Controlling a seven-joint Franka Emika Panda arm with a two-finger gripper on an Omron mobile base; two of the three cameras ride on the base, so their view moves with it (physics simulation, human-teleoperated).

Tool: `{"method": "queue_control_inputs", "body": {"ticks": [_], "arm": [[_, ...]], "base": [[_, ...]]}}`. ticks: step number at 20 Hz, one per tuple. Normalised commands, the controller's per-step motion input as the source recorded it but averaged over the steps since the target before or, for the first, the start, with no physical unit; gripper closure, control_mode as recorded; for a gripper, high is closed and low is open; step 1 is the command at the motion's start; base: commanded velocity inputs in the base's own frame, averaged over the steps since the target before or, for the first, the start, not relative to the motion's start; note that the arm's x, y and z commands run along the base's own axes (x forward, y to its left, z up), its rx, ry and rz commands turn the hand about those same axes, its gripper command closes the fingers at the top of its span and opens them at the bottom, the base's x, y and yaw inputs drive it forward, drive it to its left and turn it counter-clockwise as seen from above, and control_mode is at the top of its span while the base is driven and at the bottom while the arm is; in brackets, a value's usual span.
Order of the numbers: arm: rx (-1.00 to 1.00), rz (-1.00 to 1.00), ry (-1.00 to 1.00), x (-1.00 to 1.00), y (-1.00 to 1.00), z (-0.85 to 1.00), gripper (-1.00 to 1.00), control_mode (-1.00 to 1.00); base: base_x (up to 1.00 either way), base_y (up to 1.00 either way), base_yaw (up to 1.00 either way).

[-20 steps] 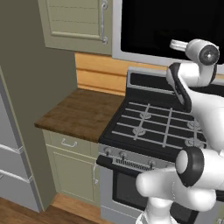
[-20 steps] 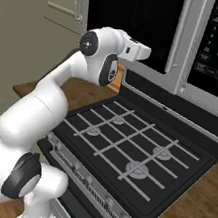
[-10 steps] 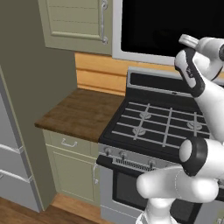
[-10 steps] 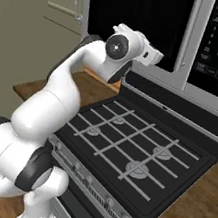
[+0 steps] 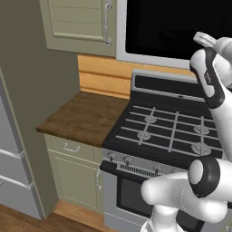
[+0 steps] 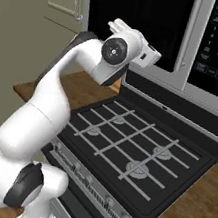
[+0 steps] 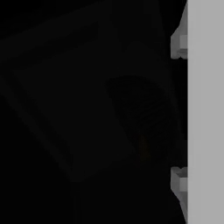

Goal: Pick the cucumber from the sink and place it in the bowl. Then pick the bowl and place it in the microwave. Then close the microwave door and press the start button.

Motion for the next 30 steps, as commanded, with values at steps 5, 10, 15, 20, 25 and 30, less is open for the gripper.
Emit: {"method": "queue_control_inputs", "body": {"ticks": [5,10,15,20,25,30], "arm": [[-0.12,0.00,-0.08,-1.00,0.37,0.12,1.00,-1.00],[-0.11,0.00,-0.01,-1.00,0.11,0.12,1.00,-1.00],[-0.12,-0.02,0.00,-0.61,0.00,0.00,1.00,-1.00],[-0.13,-0.08,0.01,-0.65,-0.01,0.00,1.00,-1.00],[-0.04,-0.11,0.09,-0.48,-0.03,0.00,1.00,-1.00],[-0.02,-0.14,0.06,-0.08,-0.26,0.03,1.00,-1.00]], "base": [[0.00,0.00,0.00],[0.00,0.00,0.00],[0.00,0.00,0.00],[0.00,0.00,0.00],[0.00,0.00,0.00],[0.00,0.00,0.00]]}}
